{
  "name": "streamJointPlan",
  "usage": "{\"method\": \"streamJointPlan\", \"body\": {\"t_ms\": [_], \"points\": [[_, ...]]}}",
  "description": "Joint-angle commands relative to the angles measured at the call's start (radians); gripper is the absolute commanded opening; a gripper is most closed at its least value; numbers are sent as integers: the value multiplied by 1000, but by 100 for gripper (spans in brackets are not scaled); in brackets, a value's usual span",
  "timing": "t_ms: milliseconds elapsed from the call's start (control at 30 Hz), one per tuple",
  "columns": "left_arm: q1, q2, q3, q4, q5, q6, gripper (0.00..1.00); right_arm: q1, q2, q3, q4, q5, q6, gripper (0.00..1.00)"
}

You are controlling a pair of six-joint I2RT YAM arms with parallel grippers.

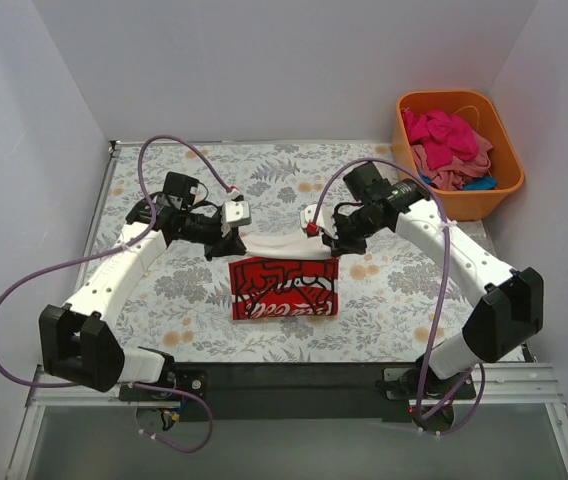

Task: Fold and stack the t-shirts
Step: Fold the tshirt

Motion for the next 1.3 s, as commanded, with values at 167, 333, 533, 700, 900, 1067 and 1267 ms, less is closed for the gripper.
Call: {"method": "streamJointPlan", "body": {"t_ms": [167,333,533,700,900,1067,1267], "points": [[78,105,107,-30,59,131,0,-70,148,158,-35,-9,-102,1],[108,194,147,2,61,143,0,-99,246,216,-35,-17,-151,1],[137,294,206,24,73,164,0,-135,377,331,-37,-26,-182,1],[177,386,235,65,76,178,0,-147,489,429,-37,-34,-203,1],[205,516,252,120,64,178,0,-147,637,547,-34,-49,-211,1],[205,608,223,215,38,138,0,-147,763,624,-29,-74,-158,1],[187,711,218,262,16,89,0,-147,831,627,-19,-92,-90,1]]}}
